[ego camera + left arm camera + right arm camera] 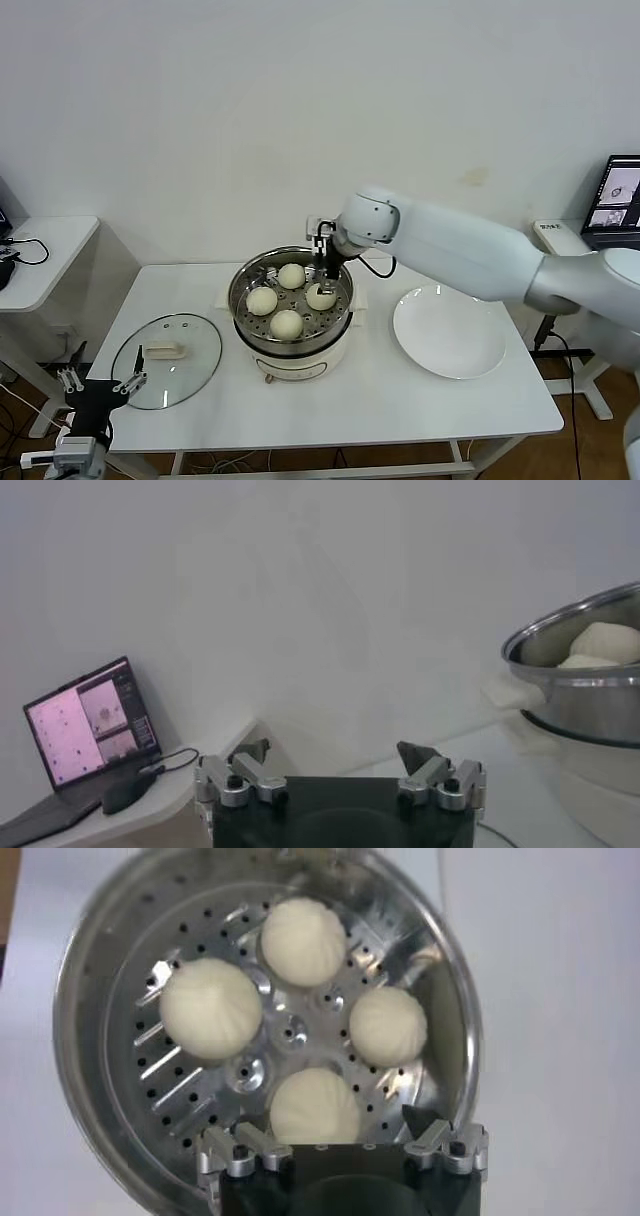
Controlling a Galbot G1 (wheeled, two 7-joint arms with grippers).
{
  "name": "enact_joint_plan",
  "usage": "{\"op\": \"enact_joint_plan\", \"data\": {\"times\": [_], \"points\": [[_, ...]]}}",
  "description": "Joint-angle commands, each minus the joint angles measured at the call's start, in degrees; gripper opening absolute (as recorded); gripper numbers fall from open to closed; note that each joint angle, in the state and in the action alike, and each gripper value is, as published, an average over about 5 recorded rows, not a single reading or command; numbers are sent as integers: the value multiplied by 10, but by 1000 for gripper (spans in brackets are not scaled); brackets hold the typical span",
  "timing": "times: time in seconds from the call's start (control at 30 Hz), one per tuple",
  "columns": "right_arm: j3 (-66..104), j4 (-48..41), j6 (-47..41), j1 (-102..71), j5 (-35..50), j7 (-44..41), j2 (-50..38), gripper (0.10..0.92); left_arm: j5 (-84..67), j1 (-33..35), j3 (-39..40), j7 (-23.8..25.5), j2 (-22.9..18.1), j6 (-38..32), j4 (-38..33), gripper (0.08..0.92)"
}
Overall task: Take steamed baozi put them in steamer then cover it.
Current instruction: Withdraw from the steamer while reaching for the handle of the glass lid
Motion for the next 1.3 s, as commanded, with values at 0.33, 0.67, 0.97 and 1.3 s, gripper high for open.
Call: {"op": "enact_joint_plan", "data": {"times": [0.33, 0.67, 0.97, 1.3], "points": [[432, 181, 283, -458, 2, 438, -138, 823, -5, -1, 6, -1, -8, -27, 10, 823], [787, 231, 473, -789, -99, 395, -24, 823, 16, -2, 20, -5, -20, -39, 26, 823], [966, 280, 536, -1010, -135, 319, 113, 823, 183, -15, 29, -7, -3, -68, 71, 823], [1048, 311, 545, -1103, -134, 346, 187, 823, 512, -38, 31, -1, 90, -94, 178, 823]]}}
